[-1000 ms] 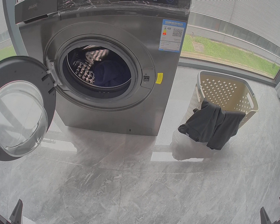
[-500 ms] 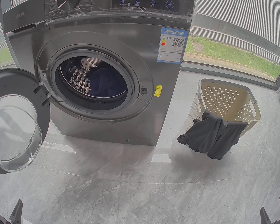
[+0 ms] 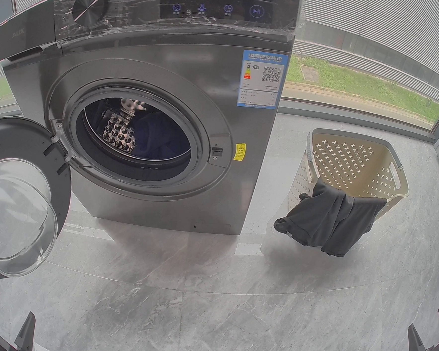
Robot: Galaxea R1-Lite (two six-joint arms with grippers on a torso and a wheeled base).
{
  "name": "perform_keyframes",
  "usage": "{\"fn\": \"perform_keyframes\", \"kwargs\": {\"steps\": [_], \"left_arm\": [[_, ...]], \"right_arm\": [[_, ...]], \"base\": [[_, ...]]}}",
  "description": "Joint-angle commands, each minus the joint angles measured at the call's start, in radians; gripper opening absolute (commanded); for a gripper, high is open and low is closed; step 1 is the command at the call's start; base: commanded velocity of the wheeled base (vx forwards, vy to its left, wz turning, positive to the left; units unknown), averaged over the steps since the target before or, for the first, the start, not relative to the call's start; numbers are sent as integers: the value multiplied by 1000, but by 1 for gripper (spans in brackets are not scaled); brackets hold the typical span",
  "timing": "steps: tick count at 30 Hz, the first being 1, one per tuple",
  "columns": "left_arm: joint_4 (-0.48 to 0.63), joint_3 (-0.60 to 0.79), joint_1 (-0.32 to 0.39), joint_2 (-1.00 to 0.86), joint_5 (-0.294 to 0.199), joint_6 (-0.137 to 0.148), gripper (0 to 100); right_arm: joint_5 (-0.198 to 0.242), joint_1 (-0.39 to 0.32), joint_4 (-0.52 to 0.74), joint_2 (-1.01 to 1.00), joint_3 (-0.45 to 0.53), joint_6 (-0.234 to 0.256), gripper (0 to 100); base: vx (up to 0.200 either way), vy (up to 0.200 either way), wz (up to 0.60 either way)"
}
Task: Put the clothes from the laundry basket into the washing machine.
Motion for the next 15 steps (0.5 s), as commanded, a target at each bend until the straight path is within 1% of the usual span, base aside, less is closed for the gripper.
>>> {"fn": "perform_keyframes", "kwargs": {"steps": [1, 15], "left_arm": [[0, 15, 0, -12, 0, -2, 100], [0, 15, 0, -12, 0, -2, 100]], "right_arm": [[0, 0, 0, -9, 7, 0, 100], [0, 0, 0, -9, 7, 0, 100]], "base": [[0, -200, 0], [0, -200, 0]]}}
